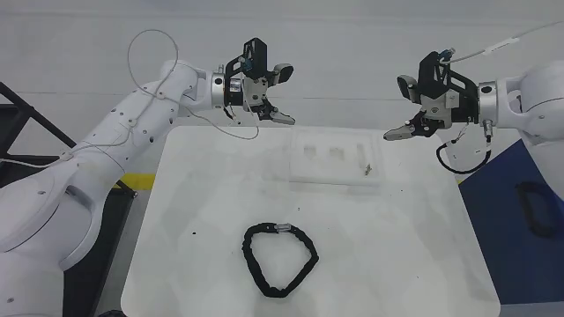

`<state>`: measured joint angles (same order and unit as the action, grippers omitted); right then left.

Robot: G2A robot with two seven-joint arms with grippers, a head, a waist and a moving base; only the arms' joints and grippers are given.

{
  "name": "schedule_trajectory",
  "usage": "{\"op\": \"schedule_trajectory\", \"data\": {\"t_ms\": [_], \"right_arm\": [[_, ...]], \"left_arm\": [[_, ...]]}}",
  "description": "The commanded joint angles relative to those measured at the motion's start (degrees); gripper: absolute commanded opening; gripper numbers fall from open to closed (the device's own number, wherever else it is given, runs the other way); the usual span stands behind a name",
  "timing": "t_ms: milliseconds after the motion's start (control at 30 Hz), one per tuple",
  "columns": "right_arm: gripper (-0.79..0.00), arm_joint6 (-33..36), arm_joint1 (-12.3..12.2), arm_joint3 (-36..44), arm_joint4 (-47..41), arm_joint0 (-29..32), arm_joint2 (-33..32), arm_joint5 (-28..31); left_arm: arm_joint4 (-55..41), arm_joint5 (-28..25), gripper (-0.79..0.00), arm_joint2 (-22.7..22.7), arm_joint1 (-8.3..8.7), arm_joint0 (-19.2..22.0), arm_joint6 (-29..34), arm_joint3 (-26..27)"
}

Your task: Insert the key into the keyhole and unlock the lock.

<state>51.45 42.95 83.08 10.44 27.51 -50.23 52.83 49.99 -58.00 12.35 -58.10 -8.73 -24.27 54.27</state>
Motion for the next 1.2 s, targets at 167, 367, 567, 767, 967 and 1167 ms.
{"op": "schedule_trajectory", "data": {"t_ms": [167, 367, 567, 767, 967, 1167], "right_arm": [[0.000, 0.0, 0.0, 0.0, 0.0, 0.0, 0.0, 0.0], [0.000, 0.0, 0.0, 0.0, 0.0, 0.0, 0.0, 0.0], [0.000, -1.9, 0.0, -0.4, 1.6, 1.6, 0.1, -2.1], [0.000, -2.2, 0.2, -2.1, 4.5, 4.0, 1.3, -6.0], [0.000, -1.7, 1.2, -5.1, 5.7, 5.0, 4.1, -8.4], [0.000, -1.1, 2.7, -8.4, 6.9, 4.9, 7.3, -11.2]], "left_arm": [[0.0, 0.0, -0.001, 0.0, 0.00, 0.0, 0.0, 0.0], [0.0, 0.0, -0.001, 0.0, 0.00, 0.0, 0.0, 0.0], [0.0, 0.0, 0.000, 0.0, 0.00, 0.0, 0.0, 0.0], [0.0, 0.0, 0.000, 0.0, 0.00, 0.0, 0.0, 0.0], [0.0, 0.0, 0.000, 0.0, 0.00, 0.0, 0.0, 0.0], [0.0, 0.0, 0.000, 0.0, 0.00, 0.0, 0.0, 0.0]]}}
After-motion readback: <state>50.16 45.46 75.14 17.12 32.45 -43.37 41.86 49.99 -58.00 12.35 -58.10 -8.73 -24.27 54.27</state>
